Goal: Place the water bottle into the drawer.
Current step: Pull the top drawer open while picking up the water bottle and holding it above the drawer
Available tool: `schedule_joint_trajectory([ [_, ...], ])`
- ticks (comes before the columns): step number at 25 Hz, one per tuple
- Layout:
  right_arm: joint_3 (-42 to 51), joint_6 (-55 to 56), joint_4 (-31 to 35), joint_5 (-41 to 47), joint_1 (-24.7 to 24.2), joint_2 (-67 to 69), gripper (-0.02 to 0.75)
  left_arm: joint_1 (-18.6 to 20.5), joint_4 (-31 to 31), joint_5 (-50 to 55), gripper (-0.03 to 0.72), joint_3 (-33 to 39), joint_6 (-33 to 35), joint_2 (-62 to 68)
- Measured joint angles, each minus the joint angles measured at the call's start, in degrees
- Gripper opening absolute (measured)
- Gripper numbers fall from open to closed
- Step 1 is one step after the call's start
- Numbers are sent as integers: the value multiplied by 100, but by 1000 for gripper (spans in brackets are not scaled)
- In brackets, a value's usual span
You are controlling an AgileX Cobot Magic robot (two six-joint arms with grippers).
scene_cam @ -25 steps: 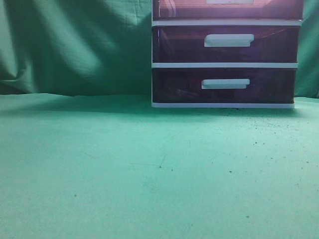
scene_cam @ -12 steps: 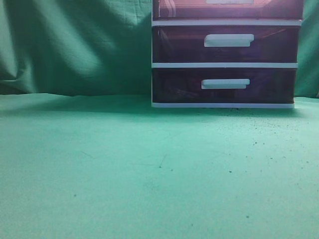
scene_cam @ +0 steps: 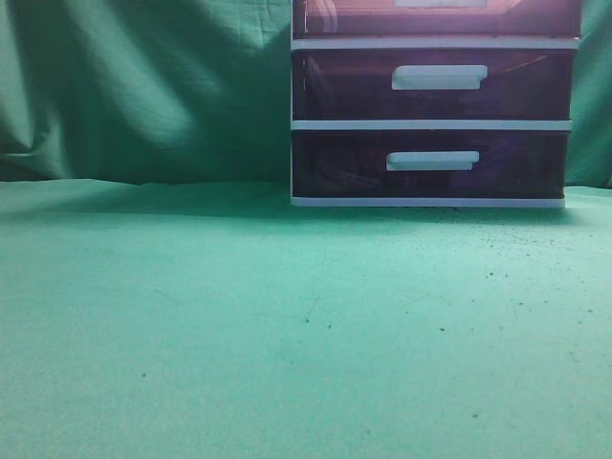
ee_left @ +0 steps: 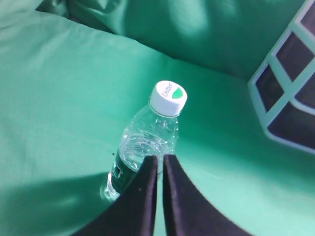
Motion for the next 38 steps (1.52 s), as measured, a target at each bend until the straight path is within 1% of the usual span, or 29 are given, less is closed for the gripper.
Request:
schedule_joint_trajectory([
  [2, 0, 0, 0, 0, 0, 0, 171, 0, 333, -23, 0, -138, 0, 273],
  [3, 0, 0, 0, 0, 0, 0, 171, 0, 484, -27, 36, -207, 0, 412],
  [4, 0, 0, 0, 0, 0, 0, 171, 0, 590, -35, 48, -264, 0, 541],
  [5, 0, 0, 0, 0, 0, 0, 171, -26, 630, -35, 146, -311, 0, 661],
  [7, 0, 0, 0, 0, 0, 0, 171, -178, 752, -35, 314, -367, 0, 858],
  [9, 0, 0, 0, 0, 0, 0, 171, -390, 868, -48, 531, -377, 0, 1028],
  [10, 0, 0, 0, 0, 0, 0, 171, -496, 909, -55, 598, -377, -2, 1132],
  [11, 0, 0, 0, 0, 0, 0, 171, -575, 930, -62, 631, -377, -2, 1248],
  [12, 0, 0, 0, 0, 0, 0, 171, -611, 943, -69, 649, -377, -2, 1379],
  [13, 0, 0, 0, 0, 0, 0, 171, -627, 943, -76, 636, -377, -2, 1494],
  [17, 0, 0, 0, 0, 0, 0, 171, -627, 1001, -100, 636, -466, -12, 2045],
  [22, 0, 0, 0, 0, 0, 0, 171, -608, 1035, -178, 636, -974, -12, 2801],
  [28, 0, 0, 0, 0, 0, 0, 171, -201, 896, -294, 636, -1452, -12, 3479],
  [36, 0, 0, 0, 0, 0, 0, 171, -116, 896, -528, 636, -2008, -12, 4633],
  [37, 0, 0, 0, 0, 0, 0, 171, -104, 896, -528, 595, -2096, -12, 4739],
  [38, 0, 0, 0, 0, 0, 0, 171, -104, 896, -528, 571, -2162, -12, 4838],
])
